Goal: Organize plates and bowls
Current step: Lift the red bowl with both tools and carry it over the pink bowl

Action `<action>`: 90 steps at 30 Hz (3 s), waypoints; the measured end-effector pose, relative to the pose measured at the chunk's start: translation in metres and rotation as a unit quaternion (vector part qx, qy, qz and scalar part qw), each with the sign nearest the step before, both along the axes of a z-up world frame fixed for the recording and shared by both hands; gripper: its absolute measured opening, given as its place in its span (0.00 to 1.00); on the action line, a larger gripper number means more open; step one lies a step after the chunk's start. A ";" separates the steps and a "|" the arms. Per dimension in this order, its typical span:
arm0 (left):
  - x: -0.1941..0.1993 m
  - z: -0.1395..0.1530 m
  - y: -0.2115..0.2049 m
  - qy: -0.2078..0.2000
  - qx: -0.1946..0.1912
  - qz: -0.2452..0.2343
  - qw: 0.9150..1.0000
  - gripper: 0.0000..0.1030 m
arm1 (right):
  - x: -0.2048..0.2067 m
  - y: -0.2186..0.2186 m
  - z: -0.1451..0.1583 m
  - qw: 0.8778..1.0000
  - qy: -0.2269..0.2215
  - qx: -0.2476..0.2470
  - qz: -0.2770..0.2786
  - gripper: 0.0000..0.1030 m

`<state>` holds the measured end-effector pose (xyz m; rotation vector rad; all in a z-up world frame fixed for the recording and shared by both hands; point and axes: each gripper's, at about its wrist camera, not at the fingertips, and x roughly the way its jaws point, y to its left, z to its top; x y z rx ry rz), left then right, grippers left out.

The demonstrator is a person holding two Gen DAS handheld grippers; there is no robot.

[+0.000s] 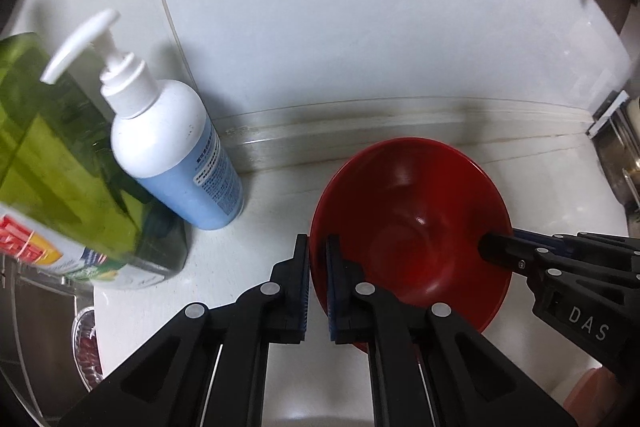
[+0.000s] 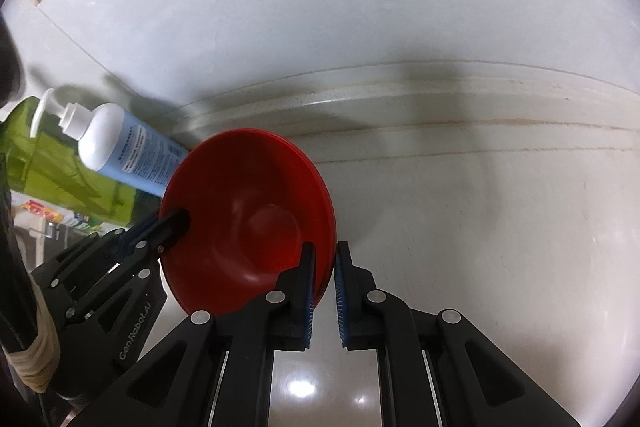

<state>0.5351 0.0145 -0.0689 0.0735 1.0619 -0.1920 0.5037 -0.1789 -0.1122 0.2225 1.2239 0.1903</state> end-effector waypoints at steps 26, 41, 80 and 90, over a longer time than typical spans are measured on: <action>-0.130 0.069 -0.036 -0.045 -0.061 -0.045 0.996 0.09 | -0.120 -0.019 0.054 0.997 -0.060 0.009 -0.047 0.11; -0.193 0.083 -0.075 -0.048 -0.079 -0.088 0.992 0.09 | -0.201 -0.060 0.084 0.993 -0.084 0.002 -0.079 0.11; -0.260 0.019 -0.176 0.054 -0.047 -0.194 0.978 0.09 | -0.299 -0.153 0.033 0.986 -0.017 -0.025 -0.161 0.11; -0.260 0.006 -0.180 0.074 -0.042 -0.191 0.978 0.09 | -0.299 -0.153 0.023 0.987 -0.010 -0.045 -0.152 0.11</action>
